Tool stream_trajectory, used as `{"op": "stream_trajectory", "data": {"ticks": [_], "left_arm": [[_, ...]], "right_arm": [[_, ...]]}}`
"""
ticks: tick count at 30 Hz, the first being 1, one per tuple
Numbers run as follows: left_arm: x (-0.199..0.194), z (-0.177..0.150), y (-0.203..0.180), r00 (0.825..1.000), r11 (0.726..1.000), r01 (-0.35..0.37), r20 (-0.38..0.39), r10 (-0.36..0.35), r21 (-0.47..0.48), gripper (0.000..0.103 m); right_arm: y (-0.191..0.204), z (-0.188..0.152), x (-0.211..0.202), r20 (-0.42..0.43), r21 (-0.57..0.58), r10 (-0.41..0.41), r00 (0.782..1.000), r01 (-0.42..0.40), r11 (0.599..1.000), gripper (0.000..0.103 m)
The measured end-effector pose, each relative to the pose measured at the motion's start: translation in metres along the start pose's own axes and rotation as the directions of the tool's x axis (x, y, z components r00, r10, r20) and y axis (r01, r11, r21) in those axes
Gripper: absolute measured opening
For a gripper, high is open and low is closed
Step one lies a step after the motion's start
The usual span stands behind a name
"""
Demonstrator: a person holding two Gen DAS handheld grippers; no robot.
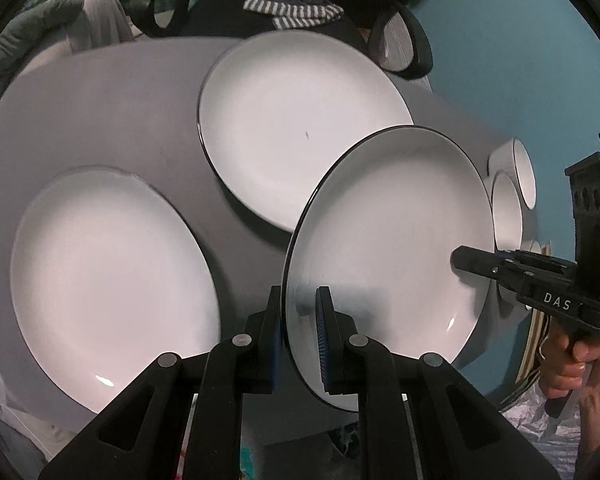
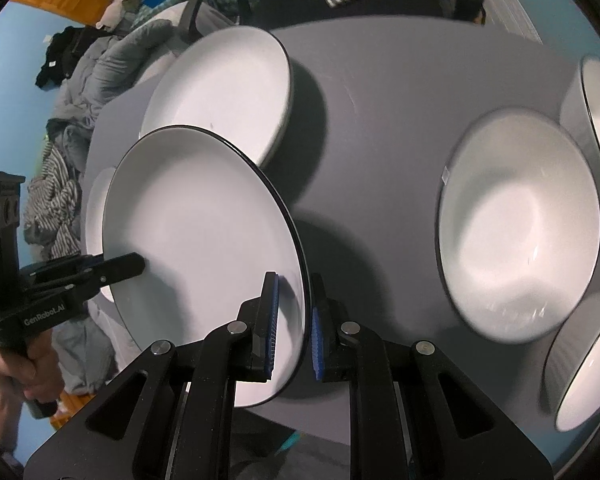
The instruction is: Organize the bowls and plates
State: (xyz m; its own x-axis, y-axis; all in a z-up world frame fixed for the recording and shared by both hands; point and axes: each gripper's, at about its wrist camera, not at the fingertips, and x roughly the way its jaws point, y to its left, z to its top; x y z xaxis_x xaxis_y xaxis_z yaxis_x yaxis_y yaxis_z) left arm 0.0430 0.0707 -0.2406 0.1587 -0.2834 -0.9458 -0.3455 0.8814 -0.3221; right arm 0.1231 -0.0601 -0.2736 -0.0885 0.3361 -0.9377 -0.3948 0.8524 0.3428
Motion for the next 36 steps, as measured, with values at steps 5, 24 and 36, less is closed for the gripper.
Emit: {"op": "stream_trajectory", "data": {"ticks": [5,24,36], "left_arm": [[-0.007,0.022,0.012,1.0,1.0,-0.007,0.021,0.007,-0.006,0.014],[0.008,0.087,0.037,0.996,0.993,-0.087,0.013,0.088,-0.076,0.017],[0.024,0.099,0.038,0.993,0.988,-0.119,-0.025,0.117,-0.097,0.019]], "right_arm": [[0.011,0.024,0.0,0.007,-0.027,-0.008,1.0,0.008,1.0,0.015],[0.024,0.101,0.029,-0.053,-0.016,0.028,0.998,-0.029,0.999,0.015],[0.021,0.119,0.039,-0.101,-0.014,-0.008,0.995,0.007,1.0,0.015]]}}
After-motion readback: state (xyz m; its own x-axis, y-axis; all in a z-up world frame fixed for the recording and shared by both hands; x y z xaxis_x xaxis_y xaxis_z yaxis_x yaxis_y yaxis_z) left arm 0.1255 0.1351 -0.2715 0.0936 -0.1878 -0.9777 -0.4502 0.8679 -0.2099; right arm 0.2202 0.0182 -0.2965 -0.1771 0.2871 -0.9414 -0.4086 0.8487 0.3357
